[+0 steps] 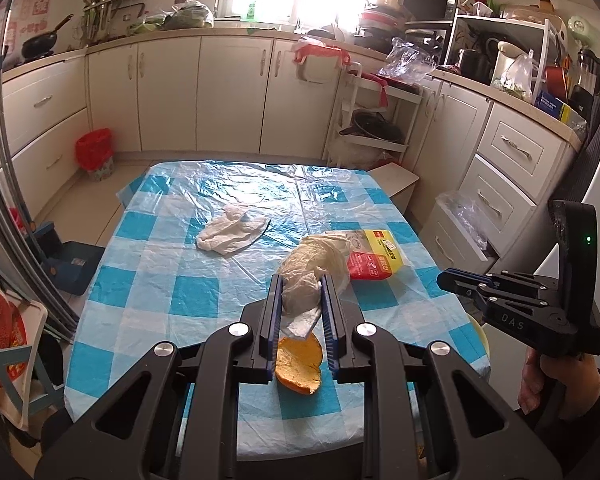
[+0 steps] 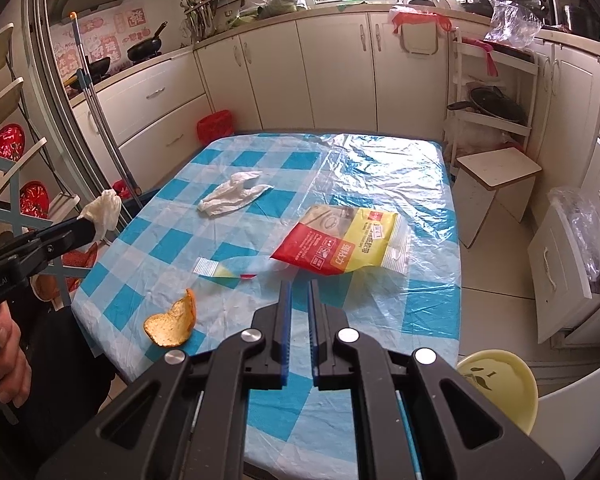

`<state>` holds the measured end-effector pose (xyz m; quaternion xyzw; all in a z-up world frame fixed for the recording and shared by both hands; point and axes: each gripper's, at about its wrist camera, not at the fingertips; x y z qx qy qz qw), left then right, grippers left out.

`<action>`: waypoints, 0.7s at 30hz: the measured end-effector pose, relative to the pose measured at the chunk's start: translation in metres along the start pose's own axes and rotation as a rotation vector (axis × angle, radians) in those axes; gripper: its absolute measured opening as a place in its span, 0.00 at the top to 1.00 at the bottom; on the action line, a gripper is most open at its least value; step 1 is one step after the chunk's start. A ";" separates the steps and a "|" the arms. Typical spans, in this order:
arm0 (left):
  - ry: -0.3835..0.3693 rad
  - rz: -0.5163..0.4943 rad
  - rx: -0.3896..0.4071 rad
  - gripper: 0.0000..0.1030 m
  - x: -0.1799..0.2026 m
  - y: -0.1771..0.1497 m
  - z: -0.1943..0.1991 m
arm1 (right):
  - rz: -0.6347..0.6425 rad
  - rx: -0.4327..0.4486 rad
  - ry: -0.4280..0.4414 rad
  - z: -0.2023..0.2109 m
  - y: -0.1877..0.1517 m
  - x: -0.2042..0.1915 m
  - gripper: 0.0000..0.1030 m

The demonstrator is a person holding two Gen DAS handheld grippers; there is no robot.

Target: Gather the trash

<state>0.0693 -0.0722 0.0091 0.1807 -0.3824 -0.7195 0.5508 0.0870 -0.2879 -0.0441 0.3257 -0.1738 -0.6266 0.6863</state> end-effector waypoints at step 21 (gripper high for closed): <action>-0.005 0.008 -0.002 0.83 0.001 -0.001 -0.010 | -0.016 0.005 0.025 0.002 0.000 0.004 0.92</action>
Point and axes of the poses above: each gripper's, at about its wrist camera, not at the fingertips, and z roughly against the way its jaws point, x to its right, y to its top, and after that the axes turned 2 degrees about -x, right-handed
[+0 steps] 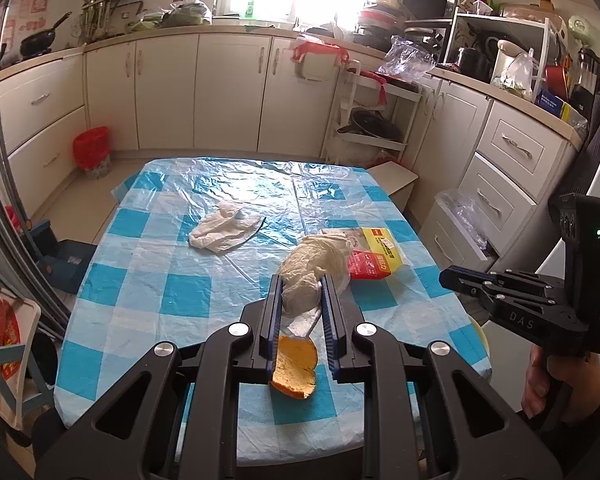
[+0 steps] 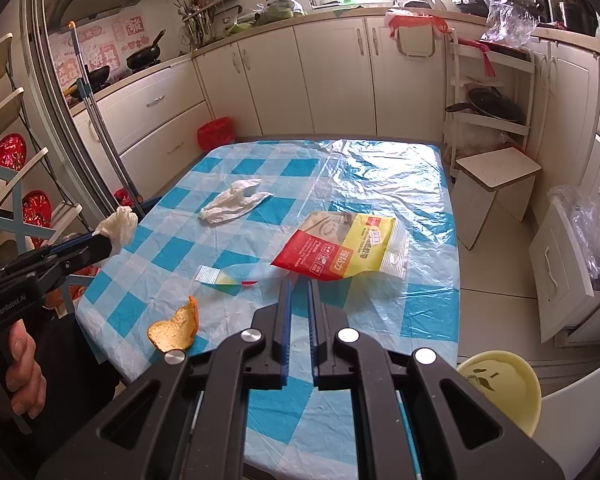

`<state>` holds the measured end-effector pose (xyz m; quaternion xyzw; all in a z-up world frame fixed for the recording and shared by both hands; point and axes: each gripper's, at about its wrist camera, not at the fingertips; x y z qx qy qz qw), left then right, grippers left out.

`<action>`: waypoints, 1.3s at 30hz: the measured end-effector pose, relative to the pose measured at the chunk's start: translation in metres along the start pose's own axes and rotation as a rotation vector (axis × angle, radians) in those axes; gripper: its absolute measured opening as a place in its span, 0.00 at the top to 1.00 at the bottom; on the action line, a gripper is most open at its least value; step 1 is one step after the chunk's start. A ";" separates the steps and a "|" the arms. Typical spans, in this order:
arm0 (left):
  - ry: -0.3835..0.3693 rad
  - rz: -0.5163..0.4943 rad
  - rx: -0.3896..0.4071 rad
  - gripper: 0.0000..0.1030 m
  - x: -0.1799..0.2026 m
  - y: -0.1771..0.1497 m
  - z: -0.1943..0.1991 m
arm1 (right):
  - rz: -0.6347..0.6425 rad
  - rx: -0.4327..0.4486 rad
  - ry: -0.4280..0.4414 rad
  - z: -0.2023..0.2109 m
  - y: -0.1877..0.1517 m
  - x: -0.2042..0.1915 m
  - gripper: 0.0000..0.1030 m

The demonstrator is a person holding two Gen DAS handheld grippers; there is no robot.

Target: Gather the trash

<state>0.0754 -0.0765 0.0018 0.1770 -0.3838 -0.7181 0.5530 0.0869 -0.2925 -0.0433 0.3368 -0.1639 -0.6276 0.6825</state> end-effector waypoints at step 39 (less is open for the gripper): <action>-0.075 -0.031 -0.067 0.83 0.029 -0.008 -0.034 | 0.041 -0.058 -0.044 -0.008 -0.009 0.011 0.94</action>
Point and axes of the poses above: each gripper's, at about its wrist camera, not at the fingertips, and z roughly against the way its jaws point, x to its right, y to its top, and after that the axes turned 2 degrees about -x, right-handed
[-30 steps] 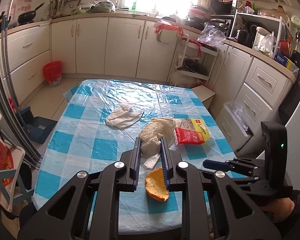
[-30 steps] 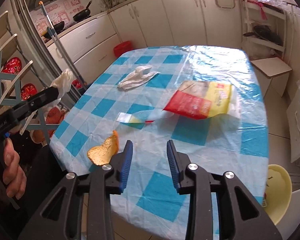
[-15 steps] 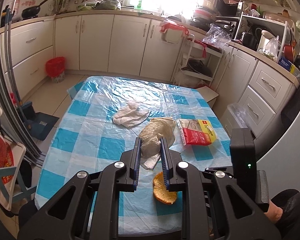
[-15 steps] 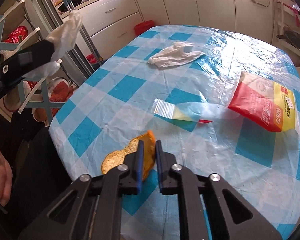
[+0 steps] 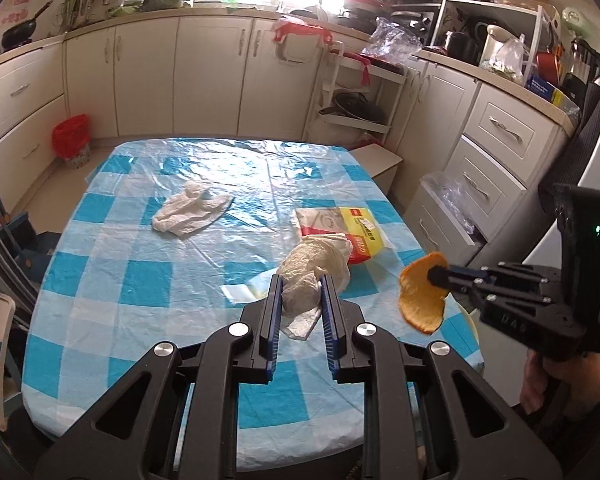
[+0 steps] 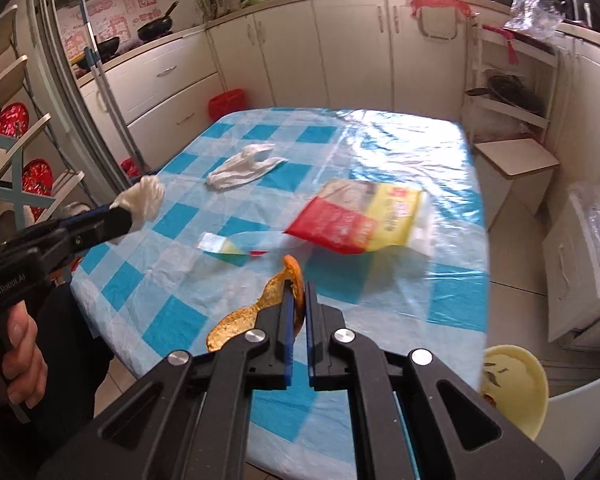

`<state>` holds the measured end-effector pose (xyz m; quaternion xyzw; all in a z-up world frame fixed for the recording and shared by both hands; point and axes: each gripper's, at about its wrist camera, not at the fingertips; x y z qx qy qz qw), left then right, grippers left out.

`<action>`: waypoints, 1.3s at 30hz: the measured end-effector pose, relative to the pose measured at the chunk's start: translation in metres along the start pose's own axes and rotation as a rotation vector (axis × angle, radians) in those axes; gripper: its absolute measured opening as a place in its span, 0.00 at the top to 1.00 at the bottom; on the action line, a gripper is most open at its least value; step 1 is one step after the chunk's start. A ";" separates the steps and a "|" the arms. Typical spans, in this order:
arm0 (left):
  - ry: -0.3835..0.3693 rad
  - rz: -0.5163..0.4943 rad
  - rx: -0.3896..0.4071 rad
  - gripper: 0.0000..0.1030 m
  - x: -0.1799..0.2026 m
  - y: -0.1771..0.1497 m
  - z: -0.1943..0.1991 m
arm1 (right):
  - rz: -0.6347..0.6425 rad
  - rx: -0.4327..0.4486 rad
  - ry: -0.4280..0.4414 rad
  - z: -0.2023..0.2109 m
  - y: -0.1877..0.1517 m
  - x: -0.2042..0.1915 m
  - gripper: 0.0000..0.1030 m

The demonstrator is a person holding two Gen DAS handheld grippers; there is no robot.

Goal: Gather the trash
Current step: 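Carry the peel in the right tool and tissue in the left tool, drop both into the bin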

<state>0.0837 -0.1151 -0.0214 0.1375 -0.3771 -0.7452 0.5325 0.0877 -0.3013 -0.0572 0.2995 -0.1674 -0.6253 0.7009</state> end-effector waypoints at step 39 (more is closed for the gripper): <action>-0.202 -0.296 -0.275 0.40 0.265 -0.038 -0.162 | -0.570 0.128 -0.372 0.078 -0.050 0.228 0.42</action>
Point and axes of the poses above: each gripper's, at about its wrist camera, not at the fingertips, and z roughly against the way its jaws point, x to its right, y to its top, and after that the axes turned 2 degrees about -x, right-handed
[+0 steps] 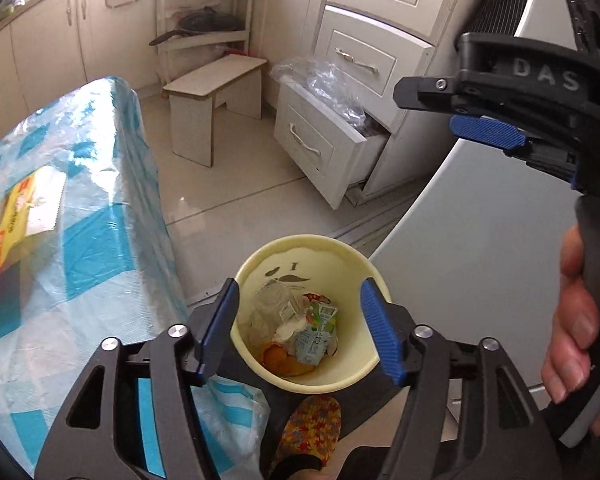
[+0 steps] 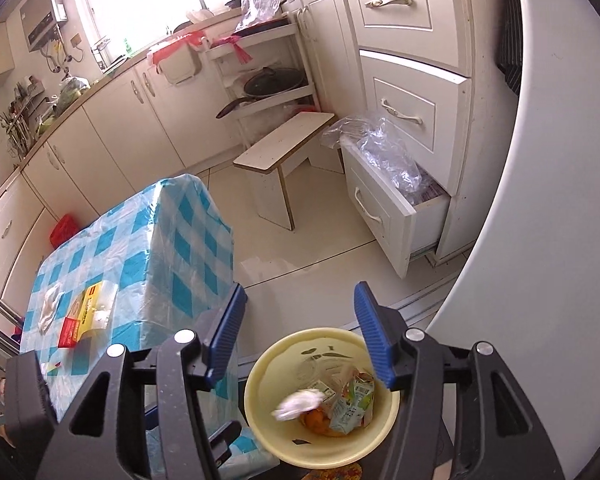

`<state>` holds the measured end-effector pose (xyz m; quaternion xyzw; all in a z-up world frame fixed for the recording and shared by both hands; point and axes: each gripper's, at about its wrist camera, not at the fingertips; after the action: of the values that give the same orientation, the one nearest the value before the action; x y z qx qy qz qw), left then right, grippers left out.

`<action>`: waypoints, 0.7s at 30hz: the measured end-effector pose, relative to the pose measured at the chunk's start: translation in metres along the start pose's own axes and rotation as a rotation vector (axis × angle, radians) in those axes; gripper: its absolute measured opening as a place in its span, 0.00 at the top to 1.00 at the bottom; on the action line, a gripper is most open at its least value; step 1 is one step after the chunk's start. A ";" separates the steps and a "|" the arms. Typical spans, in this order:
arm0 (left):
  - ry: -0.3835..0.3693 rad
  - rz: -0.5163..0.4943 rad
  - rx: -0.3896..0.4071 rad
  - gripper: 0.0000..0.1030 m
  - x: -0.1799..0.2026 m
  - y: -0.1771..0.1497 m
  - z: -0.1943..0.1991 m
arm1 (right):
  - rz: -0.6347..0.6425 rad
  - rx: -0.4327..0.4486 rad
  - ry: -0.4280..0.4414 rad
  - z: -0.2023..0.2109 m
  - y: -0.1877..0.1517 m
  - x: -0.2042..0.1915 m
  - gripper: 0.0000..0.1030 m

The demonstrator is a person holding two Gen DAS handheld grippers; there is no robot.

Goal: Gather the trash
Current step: 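Carry the peel in the right tool and tissue in the left tool, drop both into the bin, then move both open tools back over the table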

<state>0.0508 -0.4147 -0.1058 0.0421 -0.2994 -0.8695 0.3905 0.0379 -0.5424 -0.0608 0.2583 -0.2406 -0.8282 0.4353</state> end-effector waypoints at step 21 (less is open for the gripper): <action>0.159 0.094 0.129 0.24 -0.077 -0.028 0.113 | 0.195 0.056 -0.091 -0.001 -0.002 -0.055 0.27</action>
<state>0.0510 -0.2911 -0.0412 0.1217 -0.3244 -0.8232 0.4497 0.0643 -0.4945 -0.0512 0.2078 -0.3074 -0.7858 0.4948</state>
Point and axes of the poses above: each gripper's, at about its wrist camera, not at the fingertips, and z roughly against the way its jaws point, x to its right, y to its top, and after that the axes turned 2 degrees about -x, right-handed
